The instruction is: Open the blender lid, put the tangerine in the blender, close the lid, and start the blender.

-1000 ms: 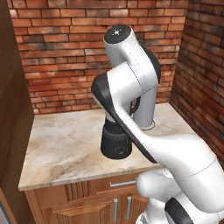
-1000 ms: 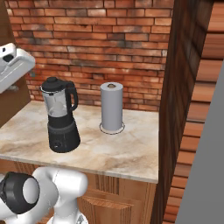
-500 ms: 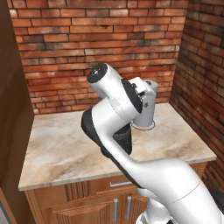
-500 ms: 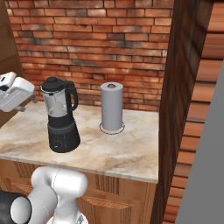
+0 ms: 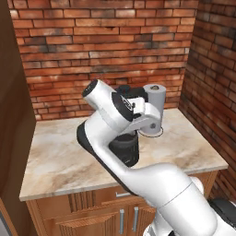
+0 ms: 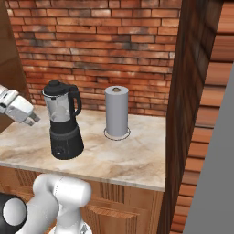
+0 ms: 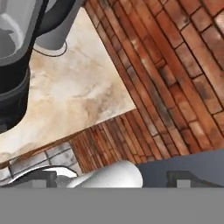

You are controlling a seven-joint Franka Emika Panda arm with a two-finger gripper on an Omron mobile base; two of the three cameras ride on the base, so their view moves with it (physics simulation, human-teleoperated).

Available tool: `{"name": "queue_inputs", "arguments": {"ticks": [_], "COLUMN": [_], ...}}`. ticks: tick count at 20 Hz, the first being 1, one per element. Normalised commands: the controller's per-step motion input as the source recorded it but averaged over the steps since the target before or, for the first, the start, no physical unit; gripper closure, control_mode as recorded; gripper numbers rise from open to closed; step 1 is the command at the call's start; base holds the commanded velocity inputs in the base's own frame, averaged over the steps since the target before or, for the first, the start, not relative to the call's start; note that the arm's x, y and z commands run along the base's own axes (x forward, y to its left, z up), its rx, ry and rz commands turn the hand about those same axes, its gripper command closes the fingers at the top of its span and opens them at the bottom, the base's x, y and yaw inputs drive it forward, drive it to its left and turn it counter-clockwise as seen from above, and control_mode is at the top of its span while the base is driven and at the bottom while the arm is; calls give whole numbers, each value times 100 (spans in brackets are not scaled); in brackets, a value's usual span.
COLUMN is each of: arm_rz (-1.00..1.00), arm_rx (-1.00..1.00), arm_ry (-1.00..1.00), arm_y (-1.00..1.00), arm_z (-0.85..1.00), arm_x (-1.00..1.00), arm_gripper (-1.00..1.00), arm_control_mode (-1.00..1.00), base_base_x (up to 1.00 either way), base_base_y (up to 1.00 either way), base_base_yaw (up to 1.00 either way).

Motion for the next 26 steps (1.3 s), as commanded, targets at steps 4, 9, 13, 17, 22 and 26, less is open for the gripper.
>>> {"name": "queue_inputs", "arguments": {"ticks": [4,9,13,17,22,26], "arm_rz": [-31,-27,-21,-11,-14,-17], "arm_rx": [-1,-5,-3,0,0,0], "arm_ry": [-40,-57,-56,-41,-29,-19], "arm_y": [0,1,0,0,0,0], "arm_z": [-56,-65,-42,-8,0,-1], "arm_x": [-22,-22,-9,0,1,2], "arm_gripper": [-100,-100,-100,-100,-100,-100], "arm_control_mode": [-100,-100,-100,-100,-100,-100], "base_base_x": [0,0,0,0,0,0], "base_base_y": [0,0,0,0,0,0], "base_base_yaw": [0,0,0,0,0,0]}}
